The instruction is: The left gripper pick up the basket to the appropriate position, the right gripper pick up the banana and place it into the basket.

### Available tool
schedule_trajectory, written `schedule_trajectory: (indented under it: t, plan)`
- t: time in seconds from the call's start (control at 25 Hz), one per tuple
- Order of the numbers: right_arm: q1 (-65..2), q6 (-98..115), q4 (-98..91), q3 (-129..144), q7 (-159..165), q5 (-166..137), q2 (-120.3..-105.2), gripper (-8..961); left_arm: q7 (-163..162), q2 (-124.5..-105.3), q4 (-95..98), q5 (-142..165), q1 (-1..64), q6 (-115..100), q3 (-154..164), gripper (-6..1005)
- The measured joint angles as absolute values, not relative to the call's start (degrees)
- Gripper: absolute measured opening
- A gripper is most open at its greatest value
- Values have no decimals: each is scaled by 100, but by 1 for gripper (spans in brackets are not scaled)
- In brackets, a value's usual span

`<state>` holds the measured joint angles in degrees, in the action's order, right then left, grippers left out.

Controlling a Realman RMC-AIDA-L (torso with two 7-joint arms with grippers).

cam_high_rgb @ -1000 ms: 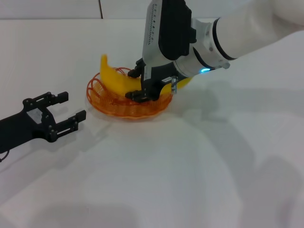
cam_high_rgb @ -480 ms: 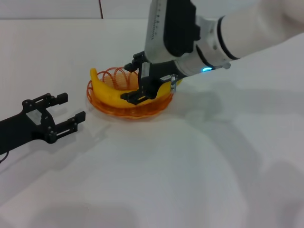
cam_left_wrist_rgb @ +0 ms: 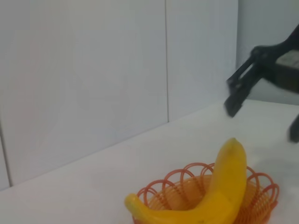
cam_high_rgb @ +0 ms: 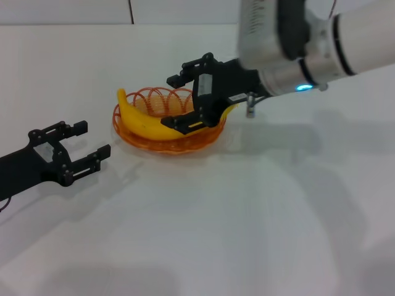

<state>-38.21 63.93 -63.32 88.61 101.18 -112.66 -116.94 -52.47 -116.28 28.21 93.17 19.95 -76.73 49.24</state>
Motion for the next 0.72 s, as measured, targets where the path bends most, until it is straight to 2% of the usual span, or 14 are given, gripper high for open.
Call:
schedule_trajectory:
  t: [0.44, 0.72]
  plan:
    - [-3372, 7540, -6142, 7486, 9113, -10670, -11694, 745, -5247, -11628, 2821, 9300, 1995, -7675, 4921, 712]
    - [-3338, 7796, -5450, 6750, 8528, -10543, -11690, 745, -5191, -11628, 2821, 9258, 1987, -7680, 4921, 712]
